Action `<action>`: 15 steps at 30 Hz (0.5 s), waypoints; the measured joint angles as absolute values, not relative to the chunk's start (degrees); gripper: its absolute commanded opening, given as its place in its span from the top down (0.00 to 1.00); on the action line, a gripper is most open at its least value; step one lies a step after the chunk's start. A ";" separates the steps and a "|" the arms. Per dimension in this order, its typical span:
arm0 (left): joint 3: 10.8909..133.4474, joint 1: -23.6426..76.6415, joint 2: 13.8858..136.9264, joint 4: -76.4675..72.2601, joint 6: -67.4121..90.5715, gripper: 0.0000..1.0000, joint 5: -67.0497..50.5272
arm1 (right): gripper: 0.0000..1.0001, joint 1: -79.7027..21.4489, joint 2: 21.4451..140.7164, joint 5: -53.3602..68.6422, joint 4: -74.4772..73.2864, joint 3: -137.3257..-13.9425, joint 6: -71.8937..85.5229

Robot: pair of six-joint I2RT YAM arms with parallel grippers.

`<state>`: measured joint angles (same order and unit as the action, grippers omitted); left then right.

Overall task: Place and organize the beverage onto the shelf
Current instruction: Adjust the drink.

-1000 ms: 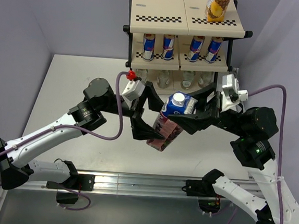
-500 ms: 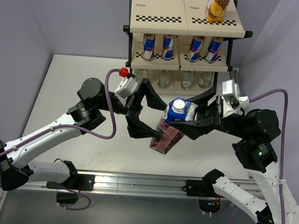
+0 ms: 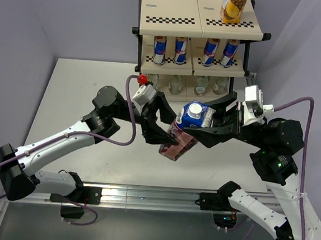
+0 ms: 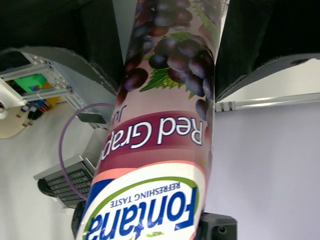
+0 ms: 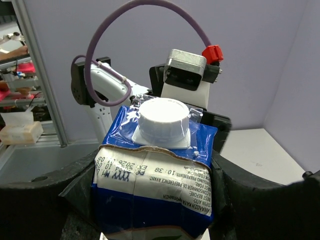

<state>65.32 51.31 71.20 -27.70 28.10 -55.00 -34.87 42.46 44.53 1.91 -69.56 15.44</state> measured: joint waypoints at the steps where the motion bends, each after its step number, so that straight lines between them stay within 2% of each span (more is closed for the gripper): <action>1: 65.32 51.29 71.48 -28.12 28.27 0.61 -55.24 | 1.00 -34.87 42.46 44.49 1.83 -69.56 15.51; 2: 65.32 51.29 71.75 -28.25 28.45 0.68 -55.29 | 1.00 -34.83 42.46 44.47 1.67 -69.56 15.33; 4: 65.36 51.27 72.31 -29.02 28.86 0.74 -55.64 | 1.00 -34.83 42.48 44.42 1.45 -69.56 14.96; 6: 65.41 51.11 72.69 -29.43 29.23 0.87 -55.72 | 1.00 -34.72 42.46 44.23 1.26 -69.56 14.79; 7: 65.47 51.07 72.82 -29.58 29.23 0.99 -55.81 | 0.99 -34.72 42.44 44.18 1.19 -69.56 14.70; 8: 65.52 51.07 72.90 -29.74 29.26 1.00 -55.90 | 0.84 -34.72 42.44 44.07 1.15 -69.56 14.66; 10: 65.58 51.03 72.95 -29.74 29.28 1.00 -56.07 | 0.66 -34.72 42.33 43.46 0.71 -69.56 14.37; 11: 65.58 51.03 72.95 -29.71 29.28 1.00 -56.07 | 0.53 -34.74 42.22 43.18 0.40 -69.56 14.24; 14: 65.58 51.05 72.93 -29.65 29.23 1.00 -55.66 | 0.35 -34.76 41.93 42.63 -0.14 -69.56 14.04; 15: 65.58 51.09 72.93 -29.69 29.23 1.00 -55.53 | 0.32 -34.76 41.89 42.57 -0.14 -69.56 14.00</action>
